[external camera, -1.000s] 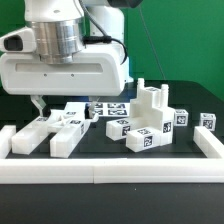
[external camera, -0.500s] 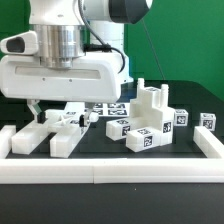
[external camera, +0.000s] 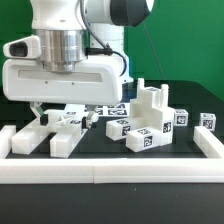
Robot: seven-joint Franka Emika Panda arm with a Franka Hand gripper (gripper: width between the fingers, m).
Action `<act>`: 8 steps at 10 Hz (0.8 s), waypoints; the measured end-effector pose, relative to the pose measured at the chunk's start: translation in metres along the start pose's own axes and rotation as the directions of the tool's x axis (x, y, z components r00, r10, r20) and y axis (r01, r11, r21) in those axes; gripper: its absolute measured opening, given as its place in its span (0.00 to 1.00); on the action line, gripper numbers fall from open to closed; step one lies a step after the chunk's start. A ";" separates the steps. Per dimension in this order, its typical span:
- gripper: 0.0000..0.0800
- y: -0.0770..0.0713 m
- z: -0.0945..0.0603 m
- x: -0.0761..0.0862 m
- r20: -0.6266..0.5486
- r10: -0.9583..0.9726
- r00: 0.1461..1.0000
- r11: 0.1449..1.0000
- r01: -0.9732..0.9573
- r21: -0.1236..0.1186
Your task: Assemble chair
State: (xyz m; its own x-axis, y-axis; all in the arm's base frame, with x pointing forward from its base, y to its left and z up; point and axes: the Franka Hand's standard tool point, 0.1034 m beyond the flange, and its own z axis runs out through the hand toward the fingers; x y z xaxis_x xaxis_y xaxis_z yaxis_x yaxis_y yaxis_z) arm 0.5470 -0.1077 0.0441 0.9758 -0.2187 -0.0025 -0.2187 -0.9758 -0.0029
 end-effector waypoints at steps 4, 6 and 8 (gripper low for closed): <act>0.81 0.000 0.002 -0.003 0.004 -0.062 0.998 0.998 0.062 0.000; 0.81 0.004 0.007 -0.011 0.019 -0.086 0.996 0.996 0.086 0.002; 0.81 0.005 0.009 -0.012 0.022 -0.085 0.996 0.996 0.085 0.001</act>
Offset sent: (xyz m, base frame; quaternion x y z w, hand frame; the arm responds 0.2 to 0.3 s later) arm -0.0149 0.0204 -0.0048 0.0501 -0.0027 -0.0972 0.9940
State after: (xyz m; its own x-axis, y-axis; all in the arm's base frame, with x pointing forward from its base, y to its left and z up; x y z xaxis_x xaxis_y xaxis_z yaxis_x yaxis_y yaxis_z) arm 0.5340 -0.1095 0.0356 0.9905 -0.1351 -0.0245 -0.1352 -0.9908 -0.0042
